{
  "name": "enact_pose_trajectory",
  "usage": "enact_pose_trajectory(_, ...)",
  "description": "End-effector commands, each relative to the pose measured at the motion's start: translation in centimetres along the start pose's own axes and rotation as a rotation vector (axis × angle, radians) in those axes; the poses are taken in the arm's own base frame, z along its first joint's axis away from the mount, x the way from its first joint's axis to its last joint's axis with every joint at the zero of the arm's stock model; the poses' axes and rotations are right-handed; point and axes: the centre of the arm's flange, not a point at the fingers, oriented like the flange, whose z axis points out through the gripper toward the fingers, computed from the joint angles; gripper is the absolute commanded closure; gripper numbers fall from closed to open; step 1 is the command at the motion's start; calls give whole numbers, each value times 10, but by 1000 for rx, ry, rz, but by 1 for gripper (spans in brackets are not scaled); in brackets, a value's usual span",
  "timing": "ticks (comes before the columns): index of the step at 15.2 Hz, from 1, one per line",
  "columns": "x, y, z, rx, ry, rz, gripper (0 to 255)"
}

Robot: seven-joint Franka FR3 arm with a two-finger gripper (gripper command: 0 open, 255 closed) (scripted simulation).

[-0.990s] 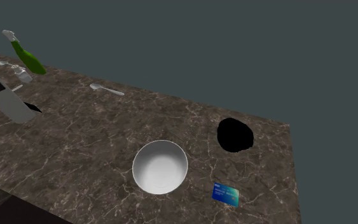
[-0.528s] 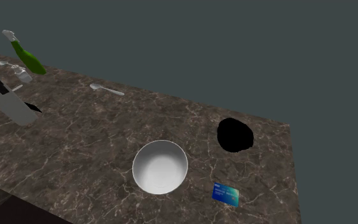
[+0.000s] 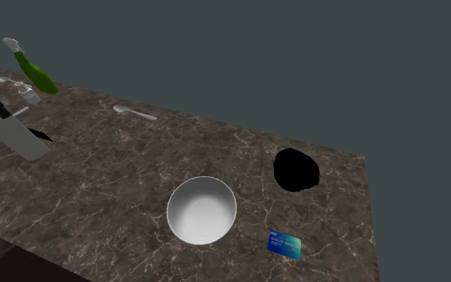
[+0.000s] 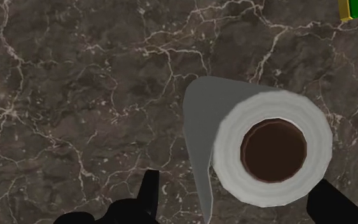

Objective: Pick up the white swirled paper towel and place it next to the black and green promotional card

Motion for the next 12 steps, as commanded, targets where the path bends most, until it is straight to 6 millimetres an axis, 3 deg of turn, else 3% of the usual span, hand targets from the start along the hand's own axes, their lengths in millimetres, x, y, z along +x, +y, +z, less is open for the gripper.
enact_pose_trajectory(1,0,0,-13,0,0,0,0)
enact_pose_trajectory(4,0,0,-50,0,0,0,0)
enact_pose_trajectory(12,0,0,-50,0,0,0,0)
